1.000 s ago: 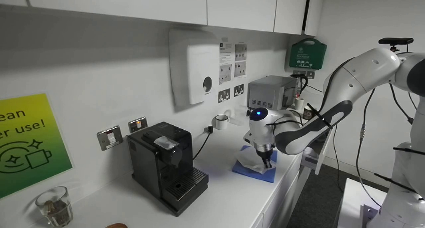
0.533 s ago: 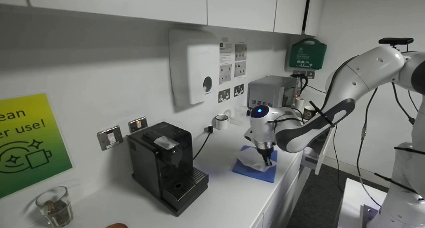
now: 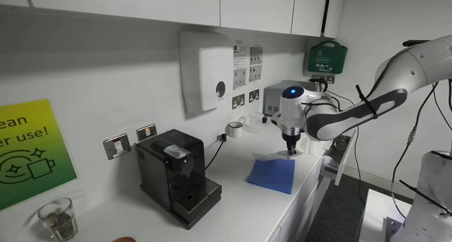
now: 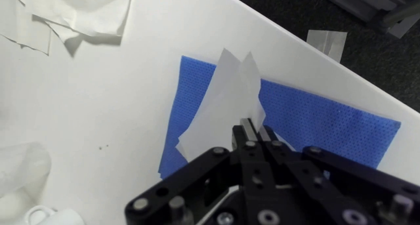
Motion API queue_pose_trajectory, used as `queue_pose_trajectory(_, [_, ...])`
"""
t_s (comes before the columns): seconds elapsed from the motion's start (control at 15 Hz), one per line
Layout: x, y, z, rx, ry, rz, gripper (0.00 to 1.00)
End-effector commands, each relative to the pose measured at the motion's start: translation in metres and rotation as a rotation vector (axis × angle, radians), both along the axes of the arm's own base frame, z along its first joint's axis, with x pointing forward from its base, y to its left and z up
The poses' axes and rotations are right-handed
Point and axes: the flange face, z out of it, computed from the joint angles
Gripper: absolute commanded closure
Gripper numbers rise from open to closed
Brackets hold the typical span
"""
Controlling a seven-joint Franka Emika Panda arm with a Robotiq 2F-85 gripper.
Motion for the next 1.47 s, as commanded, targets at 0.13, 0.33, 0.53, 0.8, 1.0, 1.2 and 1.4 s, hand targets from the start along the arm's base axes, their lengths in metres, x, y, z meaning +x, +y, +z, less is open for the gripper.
queue_pose_trajectory(0.13, [-0.016, -0.052, 0.034, 0.054, -0.047, -0.102, 1.0])
queue_pose_trajectory(0.33, [-0.018, -0.079, 0.04, 0.107, -0.059, -0.178, 1.0])
queue_pose_trajectory(0.53, [-0.021, -0.108, 0.044, 0.166, -0.068, -0.263, 1.0])
queue_pose_trajectory(0.8, [-0.028, -0.145, 0.049, 0.237, -0.08, -0.363, 1.0])
queue_pose_trajectory(1.0, [-0.033, -0.165, 0.052, 0.271, -0.088, -0.422, 1.0])
queue_pose_trajectory(1.2, [-0.036, -0.179, 0.057, 0.301, -0.105, -0.481, 1.0])
queue_pose_trajectory(1.4, [-0.041, -0.19, 0.066, 0.281, -0.131, -0.536, 1.0])
